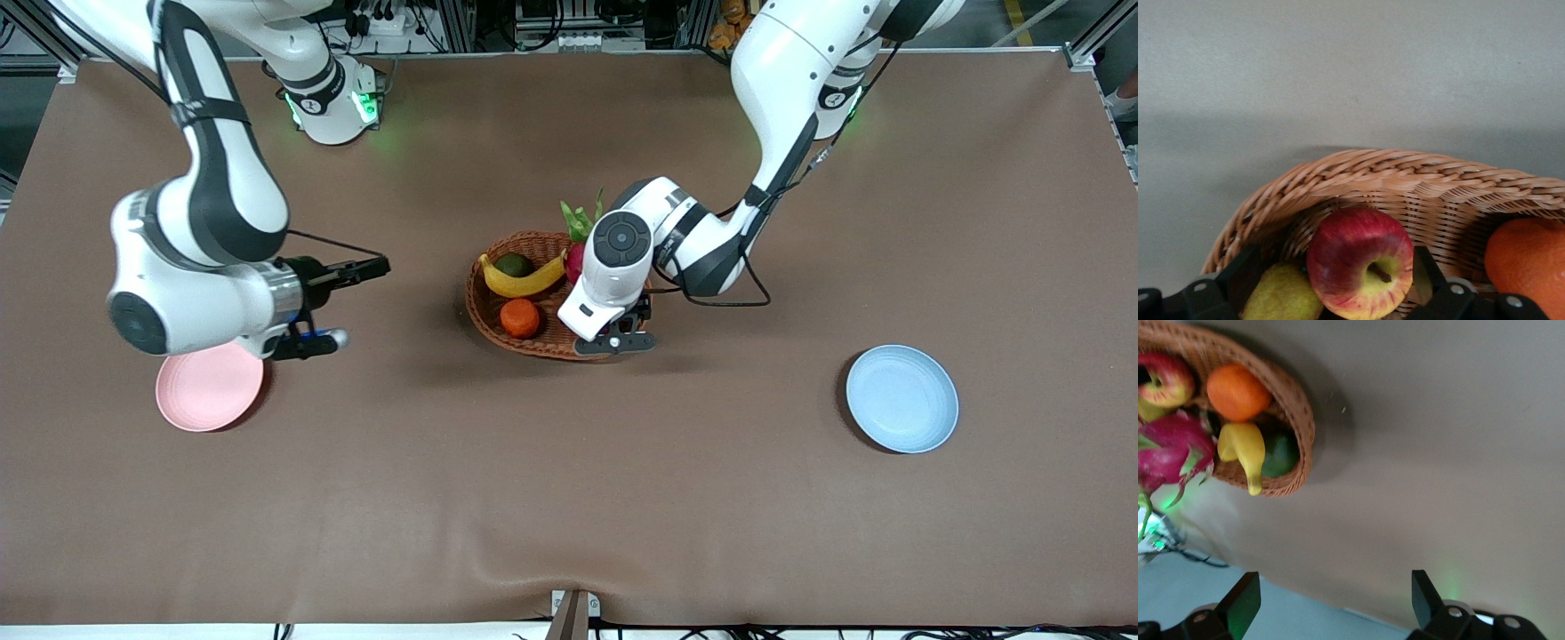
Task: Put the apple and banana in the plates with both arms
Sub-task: 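Grasp the red apple with the left gripper while the right gripper grasps the banana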
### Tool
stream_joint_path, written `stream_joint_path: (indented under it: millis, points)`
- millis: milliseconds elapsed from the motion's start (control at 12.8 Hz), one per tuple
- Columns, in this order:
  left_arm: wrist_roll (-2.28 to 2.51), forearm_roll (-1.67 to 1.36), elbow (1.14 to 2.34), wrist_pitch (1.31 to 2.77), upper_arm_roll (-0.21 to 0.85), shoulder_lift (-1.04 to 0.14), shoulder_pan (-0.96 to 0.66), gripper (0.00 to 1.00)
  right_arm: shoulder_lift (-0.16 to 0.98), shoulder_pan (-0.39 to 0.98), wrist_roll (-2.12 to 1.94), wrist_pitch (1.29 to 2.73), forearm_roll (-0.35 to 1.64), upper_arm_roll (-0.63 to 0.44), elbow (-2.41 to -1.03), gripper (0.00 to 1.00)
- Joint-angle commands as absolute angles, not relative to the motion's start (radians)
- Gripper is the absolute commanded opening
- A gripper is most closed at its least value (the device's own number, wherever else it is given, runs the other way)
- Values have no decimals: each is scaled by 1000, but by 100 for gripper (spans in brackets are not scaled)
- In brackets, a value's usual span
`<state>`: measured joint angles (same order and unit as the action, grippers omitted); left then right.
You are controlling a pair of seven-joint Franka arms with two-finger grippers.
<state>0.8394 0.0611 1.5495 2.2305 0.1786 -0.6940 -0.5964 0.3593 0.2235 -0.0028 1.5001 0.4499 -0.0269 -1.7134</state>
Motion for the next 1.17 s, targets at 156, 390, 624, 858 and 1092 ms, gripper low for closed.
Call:
stream_joint_path:
  millis: [156, 390, 624, 858, 1092]
  points:
    - [894, 75, 1465, 2223, 170, -773, -637, 100, 414, 276, -5, 1604, 563, -34, -1775, 100]
    - [908, 78, 1460, 2223, 170, -790, -649, 93, 446, 324, -5, 1658, 593, -34, -1776, 100]
    - [903, 86, 1462, 2218, 170, -789, -649, 31, 476, 356, -3, 1713, 667, -34, -1785, 100]
    - [907, 87, 1462, 2154, 167, -746, -637, 0, 494, 368, -2, 1764, 683, -34, -1784, 100]
    - [902, 75, 1463, 1967, 167, -570, -582, 0, 508, 399, -2, 1778, 726, -34, -1784, 100]
